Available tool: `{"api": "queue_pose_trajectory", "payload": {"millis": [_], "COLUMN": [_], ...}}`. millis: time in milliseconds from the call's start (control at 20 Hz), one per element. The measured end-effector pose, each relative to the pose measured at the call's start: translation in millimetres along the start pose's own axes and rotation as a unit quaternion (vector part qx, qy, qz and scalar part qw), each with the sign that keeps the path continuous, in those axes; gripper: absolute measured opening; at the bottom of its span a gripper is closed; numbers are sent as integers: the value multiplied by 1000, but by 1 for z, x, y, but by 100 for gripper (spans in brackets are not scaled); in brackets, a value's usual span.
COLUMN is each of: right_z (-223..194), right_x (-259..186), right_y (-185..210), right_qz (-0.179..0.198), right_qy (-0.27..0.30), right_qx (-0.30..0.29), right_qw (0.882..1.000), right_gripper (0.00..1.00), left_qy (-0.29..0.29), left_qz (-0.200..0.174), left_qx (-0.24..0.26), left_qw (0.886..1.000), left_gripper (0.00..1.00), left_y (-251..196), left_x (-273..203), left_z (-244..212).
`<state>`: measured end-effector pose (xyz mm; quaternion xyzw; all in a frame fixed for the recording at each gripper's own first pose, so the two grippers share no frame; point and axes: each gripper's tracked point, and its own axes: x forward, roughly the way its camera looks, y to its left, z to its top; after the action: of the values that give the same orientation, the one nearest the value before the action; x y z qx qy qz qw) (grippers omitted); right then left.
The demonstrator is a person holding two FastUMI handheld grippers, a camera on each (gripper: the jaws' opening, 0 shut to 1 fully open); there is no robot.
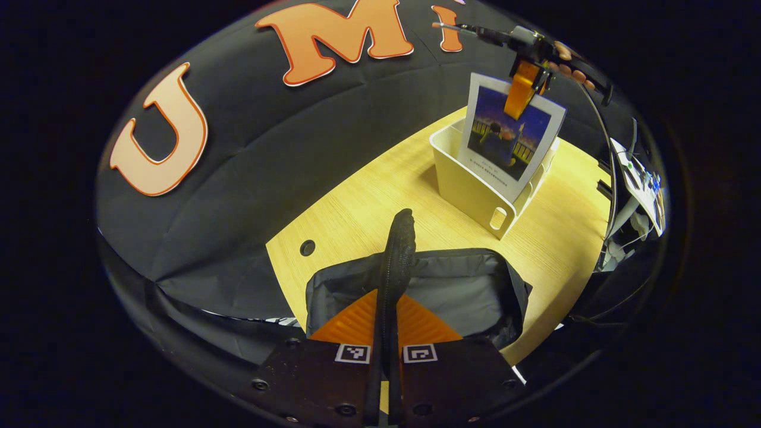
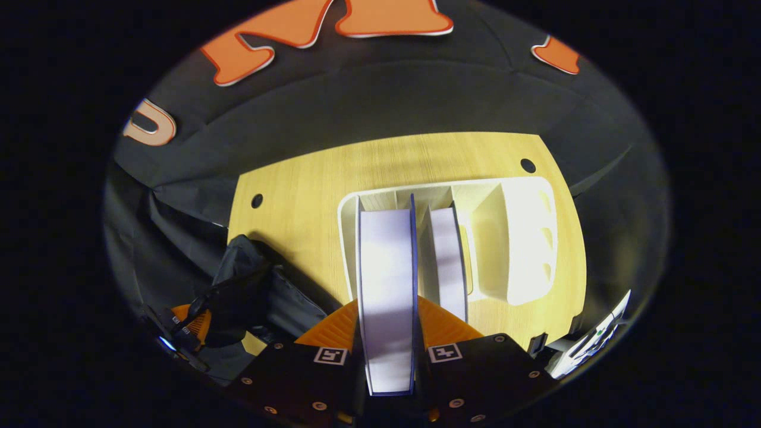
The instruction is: Open the schoolbag, grab two books from the bookshelf and put them into the schoolbag.
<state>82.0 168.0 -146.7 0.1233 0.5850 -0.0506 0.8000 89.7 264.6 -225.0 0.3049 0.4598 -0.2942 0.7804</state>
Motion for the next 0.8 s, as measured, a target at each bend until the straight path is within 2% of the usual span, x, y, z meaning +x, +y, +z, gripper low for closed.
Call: {"api": "queue_pose_trajectory", "payload": {"millis": [200,250,300,400,600,800], "right_z": [-8,-12,-15,-25,-54,-85], "right_x": [-42,-50,-59,-69,-66,-44], "right_y": [4,7,10,14,31,59], "right_qz": [47,60,72,99,145,189], "right_qy": [-40,-49,-57,-71,-72,-56], "right_qx": [21,22,24,36,60,77], "right_qw": [998,997,995,992,985,977], "right_gripper": [34,43,34,33,33,33], "left_qy": [-6,-8,-11,-15,-22,-21], "left_qz": [-6,-5,-5,-3,-2,-3], "left_qx": [-9,-8,-7,-3,-3,-1], "left_qw": [1000,1000,1000,1000,1000,1000], "left_gripper": [6,6,6,6,6,6], "left_y": [5,6,6,8,5,1], "left_x": [-4,-5,-7,-10,-13,-15], "left_z": [4,7,11,14,22,27]}}
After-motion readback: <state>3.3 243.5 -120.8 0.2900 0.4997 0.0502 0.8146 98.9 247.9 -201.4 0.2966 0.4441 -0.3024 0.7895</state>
